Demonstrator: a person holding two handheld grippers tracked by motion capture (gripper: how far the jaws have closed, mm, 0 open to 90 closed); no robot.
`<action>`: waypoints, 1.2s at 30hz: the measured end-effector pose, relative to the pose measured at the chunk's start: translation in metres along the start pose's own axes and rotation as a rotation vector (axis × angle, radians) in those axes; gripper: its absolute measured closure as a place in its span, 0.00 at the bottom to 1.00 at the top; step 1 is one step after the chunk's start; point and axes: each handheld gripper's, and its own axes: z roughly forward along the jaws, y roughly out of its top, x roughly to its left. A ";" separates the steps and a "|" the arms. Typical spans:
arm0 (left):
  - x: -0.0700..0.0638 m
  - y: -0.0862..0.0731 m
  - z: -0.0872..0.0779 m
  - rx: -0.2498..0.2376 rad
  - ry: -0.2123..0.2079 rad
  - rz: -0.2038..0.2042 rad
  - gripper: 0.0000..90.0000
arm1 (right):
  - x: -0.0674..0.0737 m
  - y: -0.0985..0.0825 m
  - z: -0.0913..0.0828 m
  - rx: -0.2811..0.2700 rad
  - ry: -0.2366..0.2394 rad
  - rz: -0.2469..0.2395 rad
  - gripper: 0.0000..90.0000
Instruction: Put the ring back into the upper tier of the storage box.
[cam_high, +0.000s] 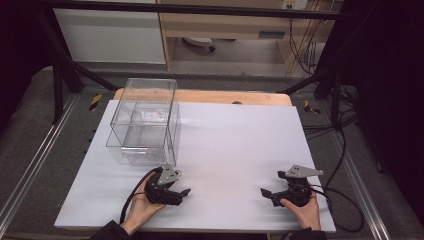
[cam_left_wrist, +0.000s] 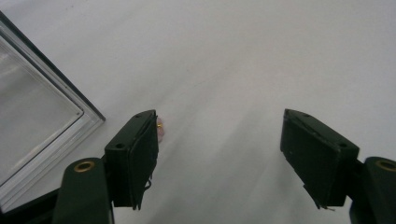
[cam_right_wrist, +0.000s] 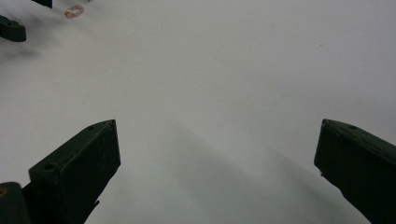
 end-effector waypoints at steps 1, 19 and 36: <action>0.000 0.001 0.001 0.002 0.002 -0.003 0.31 | 0.000 0.000 0.000 0.000 0.000 -0.001 0.01; -0.004 0.013 0.021 0.054 0.086 0.030 0.39 | 0.000 0.000 -0.001 0.002 0.007 0.005 0.01; 0.000 0.010 0.023 0.035 0.093 0.022 0.38 | 0.000 0.000 0.000 0.006 0.013 0.005 0.01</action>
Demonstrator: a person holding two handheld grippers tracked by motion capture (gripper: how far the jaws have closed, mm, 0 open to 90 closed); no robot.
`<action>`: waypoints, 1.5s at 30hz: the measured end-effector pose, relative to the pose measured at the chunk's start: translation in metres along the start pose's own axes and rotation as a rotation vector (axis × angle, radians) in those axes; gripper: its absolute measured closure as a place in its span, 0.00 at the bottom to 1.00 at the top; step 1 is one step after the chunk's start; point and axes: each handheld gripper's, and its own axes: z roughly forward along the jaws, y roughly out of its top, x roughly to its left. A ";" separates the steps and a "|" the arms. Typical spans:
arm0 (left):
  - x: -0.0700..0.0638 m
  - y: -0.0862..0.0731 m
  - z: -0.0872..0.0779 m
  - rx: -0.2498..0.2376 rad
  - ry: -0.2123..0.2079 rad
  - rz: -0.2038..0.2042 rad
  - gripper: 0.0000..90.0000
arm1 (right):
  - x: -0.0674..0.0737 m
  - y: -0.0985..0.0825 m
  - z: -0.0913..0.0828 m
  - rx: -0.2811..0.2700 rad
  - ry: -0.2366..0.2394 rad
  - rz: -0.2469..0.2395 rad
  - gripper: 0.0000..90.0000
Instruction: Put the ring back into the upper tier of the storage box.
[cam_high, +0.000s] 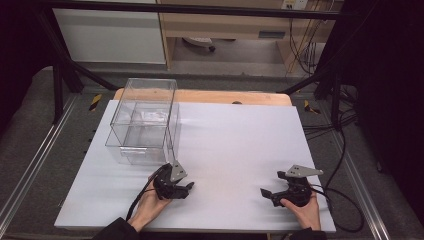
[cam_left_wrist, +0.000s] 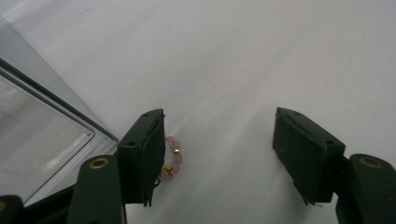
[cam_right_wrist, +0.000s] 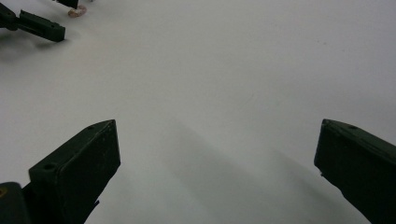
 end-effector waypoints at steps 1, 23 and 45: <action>0.001 0.000 0.000 0.001 -0.006 -0.016 0.38 | 0.000 0.000 0.000 0.001 -0.001 -0.002 0.01; 0.000 0.000 -0.002 0.010 -0.086 -0.068 0.65 | -0.001 0.000 -0.001 0.003 0.003 -0.005 0.01; -0.001 0.000 -0.009 -0.025 -0.076 -0.089 0.90 | -0.001 0.000 -0.001 0.006 0.005 -0.004 0.01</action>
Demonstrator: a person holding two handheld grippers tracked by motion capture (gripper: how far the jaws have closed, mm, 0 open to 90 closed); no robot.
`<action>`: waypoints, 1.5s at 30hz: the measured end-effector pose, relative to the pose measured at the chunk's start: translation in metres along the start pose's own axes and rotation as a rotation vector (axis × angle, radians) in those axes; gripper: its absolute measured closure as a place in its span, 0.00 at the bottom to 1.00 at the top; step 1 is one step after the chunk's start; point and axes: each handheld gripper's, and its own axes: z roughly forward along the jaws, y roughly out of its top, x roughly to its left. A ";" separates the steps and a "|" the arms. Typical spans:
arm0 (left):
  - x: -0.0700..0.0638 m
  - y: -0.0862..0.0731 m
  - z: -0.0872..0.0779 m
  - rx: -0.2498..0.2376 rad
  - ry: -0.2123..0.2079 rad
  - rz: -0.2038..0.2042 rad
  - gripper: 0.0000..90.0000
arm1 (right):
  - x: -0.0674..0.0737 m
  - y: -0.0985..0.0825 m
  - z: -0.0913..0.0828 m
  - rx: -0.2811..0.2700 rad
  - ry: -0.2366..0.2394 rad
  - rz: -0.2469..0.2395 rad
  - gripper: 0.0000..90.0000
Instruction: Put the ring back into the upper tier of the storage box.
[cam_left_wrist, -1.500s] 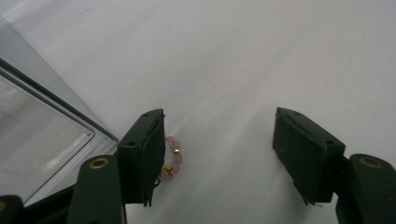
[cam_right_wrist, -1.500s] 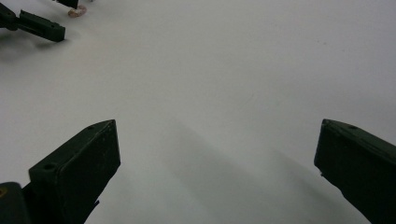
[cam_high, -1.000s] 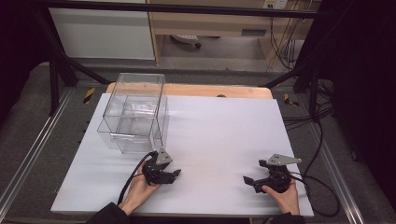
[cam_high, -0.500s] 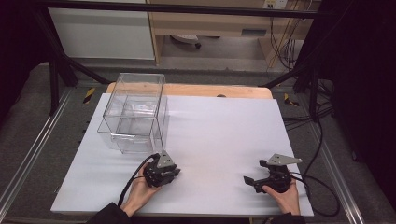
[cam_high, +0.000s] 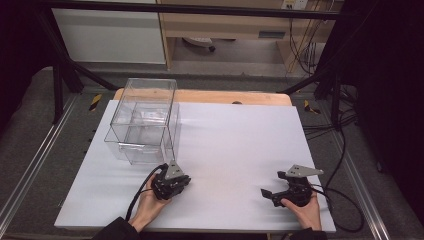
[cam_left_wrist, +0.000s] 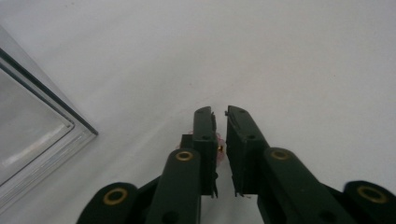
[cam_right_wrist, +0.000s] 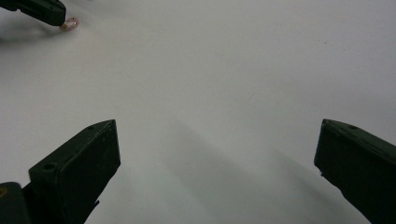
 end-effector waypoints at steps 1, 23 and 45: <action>0.000 0.000 0.001 0.006 -0.006 -0.002 0.90 | 0.000 0.000 0.000 0.000 0.000 0.000 0.01; 0.001 -0.001 0.006 0.038 -0.027 -0.029 0.95 | 0.000 0.000 0.001 0.002 0.003 0.002 0.01; 0.002 -0.001 0.004 0.030 -0.028 -0.023 0.97 | 0.000 0.000 0.001 0.006 0.005 0.000 0.01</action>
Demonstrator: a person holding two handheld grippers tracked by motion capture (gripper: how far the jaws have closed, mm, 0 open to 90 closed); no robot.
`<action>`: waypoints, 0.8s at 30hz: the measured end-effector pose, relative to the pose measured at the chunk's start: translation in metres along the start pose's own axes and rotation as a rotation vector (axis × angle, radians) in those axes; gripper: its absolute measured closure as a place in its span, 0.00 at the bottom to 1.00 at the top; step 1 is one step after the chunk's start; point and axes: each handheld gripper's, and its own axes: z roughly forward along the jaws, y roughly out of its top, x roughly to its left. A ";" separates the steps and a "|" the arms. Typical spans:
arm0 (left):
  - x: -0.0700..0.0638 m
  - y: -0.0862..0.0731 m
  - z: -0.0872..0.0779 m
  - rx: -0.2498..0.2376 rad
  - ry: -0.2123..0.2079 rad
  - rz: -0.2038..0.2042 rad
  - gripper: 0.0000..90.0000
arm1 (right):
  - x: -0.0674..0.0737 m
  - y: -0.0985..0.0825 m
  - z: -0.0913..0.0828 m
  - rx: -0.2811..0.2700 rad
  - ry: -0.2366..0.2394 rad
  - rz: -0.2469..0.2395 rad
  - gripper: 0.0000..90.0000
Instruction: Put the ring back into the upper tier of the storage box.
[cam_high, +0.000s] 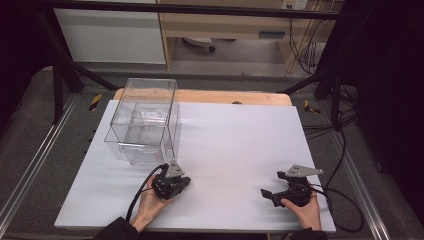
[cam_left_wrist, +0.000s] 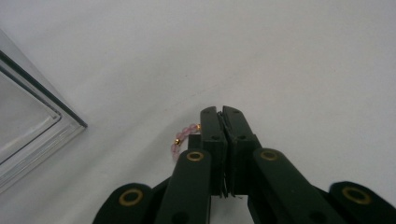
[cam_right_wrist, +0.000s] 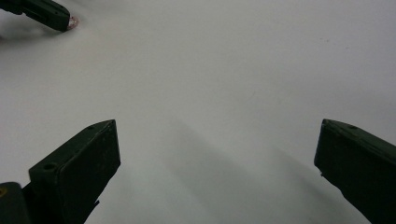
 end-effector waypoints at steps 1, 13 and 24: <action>0.000 0.000 0.000 -0.001 -0.001 0.000 0.97 | 0.000 0.000 0.000 0.000 0.000 0.000 0.01; -0.003 0.002 -0.006 -0.029 -0.008 -0.002 0.97 | 0.000 0.000 0.000 -0.001 -0.001 0.001 0.01; -0.004 0.003 -0.016 -0.064 -0.015 -0.001 0.97 | 0.000 0.000 0.000 0.000 0.000 0.001 0.01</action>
